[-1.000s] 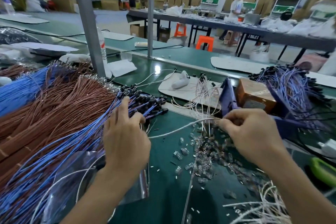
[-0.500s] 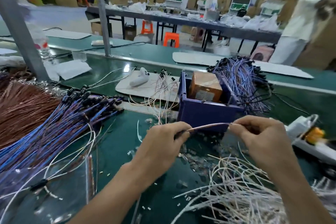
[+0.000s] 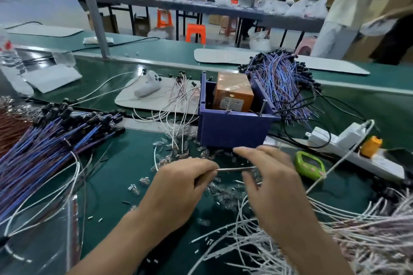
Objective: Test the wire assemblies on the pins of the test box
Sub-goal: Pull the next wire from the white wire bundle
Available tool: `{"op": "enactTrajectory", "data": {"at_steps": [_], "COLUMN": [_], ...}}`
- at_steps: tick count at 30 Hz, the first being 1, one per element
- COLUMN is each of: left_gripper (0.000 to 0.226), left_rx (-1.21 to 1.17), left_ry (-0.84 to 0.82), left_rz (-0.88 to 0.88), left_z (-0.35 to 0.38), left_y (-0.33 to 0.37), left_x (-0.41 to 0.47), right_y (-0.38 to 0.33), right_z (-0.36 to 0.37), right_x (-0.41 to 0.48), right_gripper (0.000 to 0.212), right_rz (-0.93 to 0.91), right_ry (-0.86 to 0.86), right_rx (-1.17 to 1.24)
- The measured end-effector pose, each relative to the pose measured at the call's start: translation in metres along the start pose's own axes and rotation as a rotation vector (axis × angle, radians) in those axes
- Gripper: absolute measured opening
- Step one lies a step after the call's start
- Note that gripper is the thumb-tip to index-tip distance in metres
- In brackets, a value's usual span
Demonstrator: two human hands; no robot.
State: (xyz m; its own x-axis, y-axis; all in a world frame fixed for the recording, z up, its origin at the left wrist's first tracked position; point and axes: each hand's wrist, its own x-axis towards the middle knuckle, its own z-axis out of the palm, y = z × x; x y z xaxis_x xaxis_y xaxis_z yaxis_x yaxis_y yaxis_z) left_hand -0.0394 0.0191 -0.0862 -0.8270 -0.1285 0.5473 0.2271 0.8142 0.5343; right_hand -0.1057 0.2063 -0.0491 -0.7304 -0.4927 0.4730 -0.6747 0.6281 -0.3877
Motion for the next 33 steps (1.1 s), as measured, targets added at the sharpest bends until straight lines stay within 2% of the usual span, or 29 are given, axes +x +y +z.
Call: {"op": "enactTrajectory", "data": {"at_steps": [3, 6, 10, 15, 24, 29, 31, 33], "left_gripper": [0.019, 0.012, 0.013, 0.009, 0.003, 0.005, 0.002, 0.012], "left_rx": [-0.047, -0.064, -0.098, -0.034, -0.032, -0.02, -0.002, -0.038], "left_ry": [0.038, 0.056, 0.091, 0.072, 0.092, 0.087, 0.123, 0.167], "left_rz": [0.013, -0.069, -0.167, -0.14, -0.069, -0.03, -0.065, -0.175], "left_z": [0.004, 0.002, 0.001, -0.001, -0.012, -0.011, -0.015, -0.024], "left_y": [0.001, -0.002, -0.004, -0.004, -0.006, -0.005, -0.01, -0.019], "left_x": [-0.002, -0.003, -0.003, -0.003, -0.001, 0.0, 0.001, 0.003], "right_y": [-0.004, 0.006, 0.01, 0.011, 0.0, 0.001, 0.007, 0.019], "right_z": [0.009, 0.011, 0.013, 0.015, 0.006, -0.002, -0.009, -0.018], "right_x": [-0.002, -0.001, -0.002, -0.003, -0.005, -0.004, -0.002, 0.0], "right_gripper": [0.04, 0.017, 0.015, 0.017, 0.009, 0.006, 0.006, 0.009], "right_rz": [-0.007, 0.071, 0.094, 0.094, -0.093, -0.125, -0.103, -0.054], "right_ry": [-0.163, -0.151, -0.169, -0.177, 0.013, 0.081, 0.163, 0.246], "right_rx": [0.117, 0.249, 0.339, 0.356, 0.133, 0.051, 0.02, 0.012]}}
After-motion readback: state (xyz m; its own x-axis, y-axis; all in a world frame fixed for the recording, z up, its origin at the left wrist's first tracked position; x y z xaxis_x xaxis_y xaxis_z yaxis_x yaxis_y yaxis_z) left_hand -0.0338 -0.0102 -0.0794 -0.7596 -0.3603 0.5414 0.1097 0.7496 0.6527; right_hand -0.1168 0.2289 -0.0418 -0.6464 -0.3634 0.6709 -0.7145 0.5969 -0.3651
